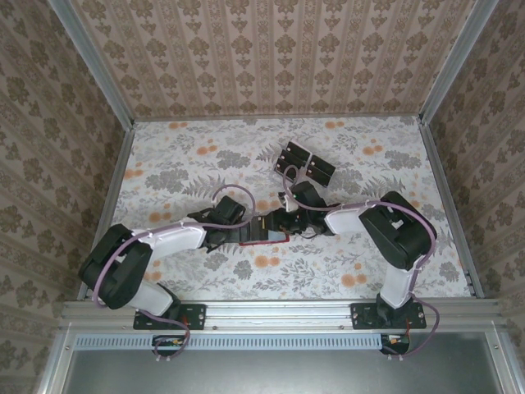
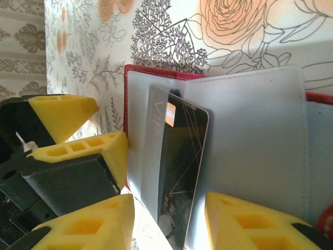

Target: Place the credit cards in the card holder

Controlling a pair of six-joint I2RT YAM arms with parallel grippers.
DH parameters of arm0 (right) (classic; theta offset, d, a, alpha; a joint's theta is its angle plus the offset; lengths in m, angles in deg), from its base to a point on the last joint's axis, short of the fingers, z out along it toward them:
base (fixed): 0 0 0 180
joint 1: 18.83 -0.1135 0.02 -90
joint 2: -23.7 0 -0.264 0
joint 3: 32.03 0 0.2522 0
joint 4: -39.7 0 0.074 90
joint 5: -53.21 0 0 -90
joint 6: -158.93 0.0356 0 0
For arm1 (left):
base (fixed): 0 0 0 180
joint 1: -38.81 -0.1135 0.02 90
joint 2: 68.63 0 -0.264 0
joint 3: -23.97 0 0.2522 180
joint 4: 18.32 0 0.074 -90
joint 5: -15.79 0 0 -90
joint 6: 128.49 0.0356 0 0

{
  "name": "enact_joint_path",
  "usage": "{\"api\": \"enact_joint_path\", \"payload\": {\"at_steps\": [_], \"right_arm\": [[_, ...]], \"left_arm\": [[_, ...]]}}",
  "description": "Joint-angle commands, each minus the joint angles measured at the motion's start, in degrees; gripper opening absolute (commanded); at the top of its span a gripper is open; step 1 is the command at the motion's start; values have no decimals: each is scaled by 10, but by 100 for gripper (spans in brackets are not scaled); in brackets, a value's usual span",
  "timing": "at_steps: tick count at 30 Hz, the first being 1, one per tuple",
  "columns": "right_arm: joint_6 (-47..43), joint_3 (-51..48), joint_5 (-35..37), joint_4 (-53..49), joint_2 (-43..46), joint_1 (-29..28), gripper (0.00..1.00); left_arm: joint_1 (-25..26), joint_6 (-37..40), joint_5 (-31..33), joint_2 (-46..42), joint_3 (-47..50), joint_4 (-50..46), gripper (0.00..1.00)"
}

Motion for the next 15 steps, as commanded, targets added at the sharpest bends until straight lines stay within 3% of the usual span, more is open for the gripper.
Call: {"api": "enact_joint_path", "payload": {"at_steps": [1,15], "right_arm": [[-28,14,45,-94,10,3,42],[-19,44,42,-109,-18,1,15]], "left_arm": [[-10,1,3,-25,-12,-44,100],[-31,7,2,-6,-1,-38,100]]}}
